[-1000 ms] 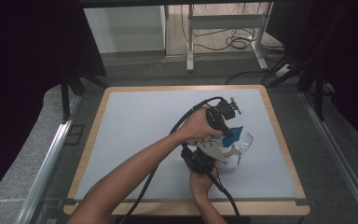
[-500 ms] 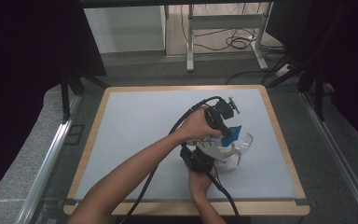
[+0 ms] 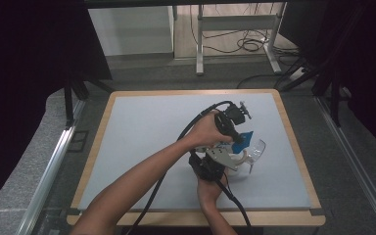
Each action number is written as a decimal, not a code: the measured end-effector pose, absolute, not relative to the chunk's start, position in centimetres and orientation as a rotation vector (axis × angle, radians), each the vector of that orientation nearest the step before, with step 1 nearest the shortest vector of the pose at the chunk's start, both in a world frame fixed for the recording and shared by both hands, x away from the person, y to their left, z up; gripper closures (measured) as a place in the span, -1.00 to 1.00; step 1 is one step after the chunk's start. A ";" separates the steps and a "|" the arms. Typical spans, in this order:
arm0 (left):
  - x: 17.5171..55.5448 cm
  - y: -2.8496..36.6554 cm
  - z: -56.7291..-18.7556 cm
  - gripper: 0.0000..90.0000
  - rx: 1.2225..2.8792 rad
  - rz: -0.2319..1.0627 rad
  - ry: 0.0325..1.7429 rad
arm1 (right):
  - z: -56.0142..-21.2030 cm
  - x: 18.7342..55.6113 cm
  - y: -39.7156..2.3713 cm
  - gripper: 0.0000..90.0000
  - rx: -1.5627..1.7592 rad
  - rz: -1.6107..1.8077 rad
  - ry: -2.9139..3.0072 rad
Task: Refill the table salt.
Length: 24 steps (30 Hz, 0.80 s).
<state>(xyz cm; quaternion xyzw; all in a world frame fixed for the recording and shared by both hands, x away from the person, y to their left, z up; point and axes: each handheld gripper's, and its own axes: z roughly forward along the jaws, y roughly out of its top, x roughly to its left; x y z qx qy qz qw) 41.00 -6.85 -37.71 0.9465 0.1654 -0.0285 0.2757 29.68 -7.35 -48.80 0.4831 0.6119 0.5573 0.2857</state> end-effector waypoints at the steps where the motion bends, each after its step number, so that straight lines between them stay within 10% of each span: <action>1: 41.0 -6.9 -37.7 1.00 2.541 -0.077 0.446 | -48.8 29.7 -7.4 0.17 1.294 1.493 1.633; 24: 41.0 -6.0 -36.6 1.00 2.500 -0.079 0.450 | -49.1 29.6 -7.2 0.12 1.261 1.506 1.641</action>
